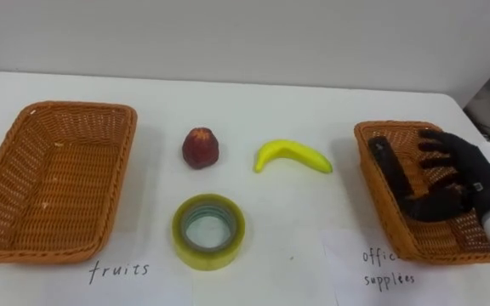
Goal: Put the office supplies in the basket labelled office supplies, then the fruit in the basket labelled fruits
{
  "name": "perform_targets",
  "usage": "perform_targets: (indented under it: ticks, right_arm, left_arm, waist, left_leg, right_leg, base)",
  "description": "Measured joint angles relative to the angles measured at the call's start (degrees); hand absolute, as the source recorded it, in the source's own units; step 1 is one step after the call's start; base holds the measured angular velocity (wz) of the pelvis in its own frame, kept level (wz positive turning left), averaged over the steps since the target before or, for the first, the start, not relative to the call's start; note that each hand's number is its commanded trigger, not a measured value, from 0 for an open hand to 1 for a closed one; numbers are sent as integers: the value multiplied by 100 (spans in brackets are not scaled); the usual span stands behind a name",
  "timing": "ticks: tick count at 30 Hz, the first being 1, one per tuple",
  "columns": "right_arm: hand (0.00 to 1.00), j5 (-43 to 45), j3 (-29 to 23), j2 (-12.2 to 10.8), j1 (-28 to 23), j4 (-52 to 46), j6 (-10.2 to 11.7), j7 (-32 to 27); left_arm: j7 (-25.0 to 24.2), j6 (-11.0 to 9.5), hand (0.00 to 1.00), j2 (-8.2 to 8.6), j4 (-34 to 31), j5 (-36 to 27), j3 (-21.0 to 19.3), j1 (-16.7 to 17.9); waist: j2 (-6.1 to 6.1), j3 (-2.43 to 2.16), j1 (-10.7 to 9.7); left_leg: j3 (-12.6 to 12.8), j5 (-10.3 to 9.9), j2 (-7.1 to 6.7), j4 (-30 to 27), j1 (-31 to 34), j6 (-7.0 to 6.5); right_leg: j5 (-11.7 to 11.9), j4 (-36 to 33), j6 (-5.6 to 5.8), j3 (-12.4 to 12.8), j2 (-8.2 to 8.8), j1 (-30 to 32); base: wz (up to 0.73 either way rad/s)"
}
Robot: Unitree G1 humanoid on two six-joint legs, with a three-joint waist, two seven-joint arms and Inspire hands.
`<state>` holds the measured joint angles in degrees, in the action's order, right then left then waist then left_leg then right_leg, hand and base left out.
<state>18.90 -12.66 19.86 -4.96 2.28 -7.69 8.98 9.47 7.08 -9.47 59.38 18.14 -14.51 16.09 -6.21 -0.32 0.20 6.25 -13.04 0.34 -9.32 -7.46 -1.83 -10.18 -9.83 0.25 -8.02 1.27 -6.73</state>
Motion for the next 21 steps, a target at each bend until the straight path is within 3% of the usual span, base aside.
perform_targets:
  ticks: [21]
  right_arm:
    - [0, 7, -1, 0, 0, 0, 0, 58]
  left_arm:
    - [0, 0, 0, 0, 0, -5, 0, 14]
  waist:
    - [27, 13, 16]
  left_leg:
    - [-1, 0, 1, -3, -7, 0]
  right_leg:
    - [0, -1, 0, 2, 0, -1]
  base:
    - [0]
